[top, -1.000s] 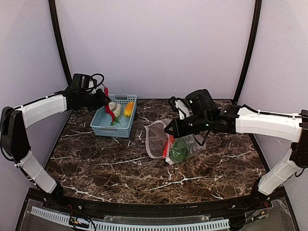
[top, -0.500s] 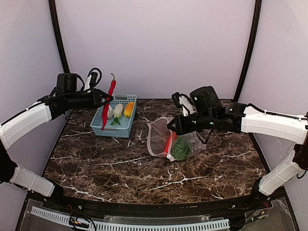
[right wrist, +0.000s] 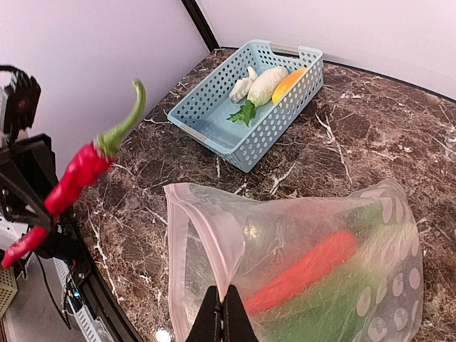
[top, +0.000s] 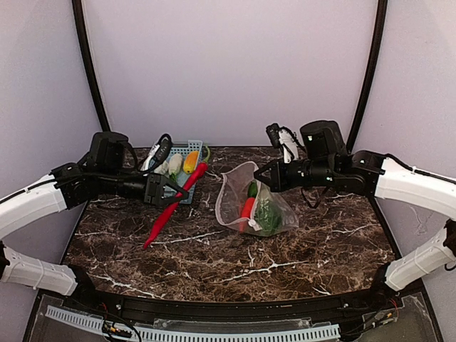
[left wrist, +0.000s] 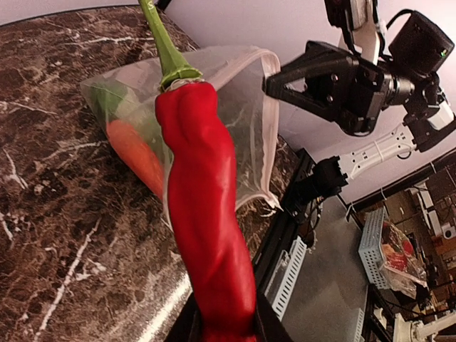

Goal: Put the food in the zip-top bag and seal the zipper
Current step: Place the fake vegetable in the zipper food storage bag.

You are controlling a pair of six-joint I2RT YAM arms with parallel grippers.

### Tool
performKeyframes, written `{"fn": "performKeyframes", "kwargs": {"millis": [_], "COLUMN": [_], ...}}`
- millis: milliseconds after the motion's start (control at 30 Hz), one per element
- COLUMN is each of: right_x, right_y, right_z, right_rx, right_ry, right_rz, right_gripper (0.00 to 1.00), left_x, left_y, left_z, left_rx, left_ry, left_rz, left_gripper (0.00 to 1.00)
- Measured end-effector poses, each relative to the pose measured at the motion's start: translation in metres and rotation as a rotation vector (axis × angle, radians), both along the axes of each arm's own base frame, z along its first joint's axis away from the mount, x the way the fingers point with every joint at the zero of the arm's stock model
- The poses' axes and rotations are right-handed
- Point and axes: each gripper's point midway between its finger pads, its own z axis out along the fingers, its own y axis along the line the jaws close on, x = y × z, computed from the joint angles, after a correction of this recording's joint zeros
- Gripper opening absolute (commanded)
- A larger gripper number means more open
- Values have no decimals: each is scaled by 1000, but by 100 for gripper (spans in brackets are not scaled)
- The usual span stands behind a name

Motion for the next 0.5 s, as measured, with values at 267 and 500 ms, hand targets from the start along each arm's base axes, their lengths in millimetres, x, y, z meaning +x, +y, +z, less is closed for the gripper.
{"fn": "performKeyframes", "kwargs": {"millis": [267, 500], "right_x": [-3, -3], "right_y": [-2, -1], "right_z": [7, 10], "right_rx": [27, 34], "right_ry": [-32, -45], "right_rz": [12, 21], "right_gripper": [0, 0], "left_x": [-58, -72], "left_y": [-35, -51], "left_z": [-13, -32], "left_rx": [35, 79], "left_ry": [84, 144], "left_rz": [-109, -140], "left_gripper": [18, 17]}}
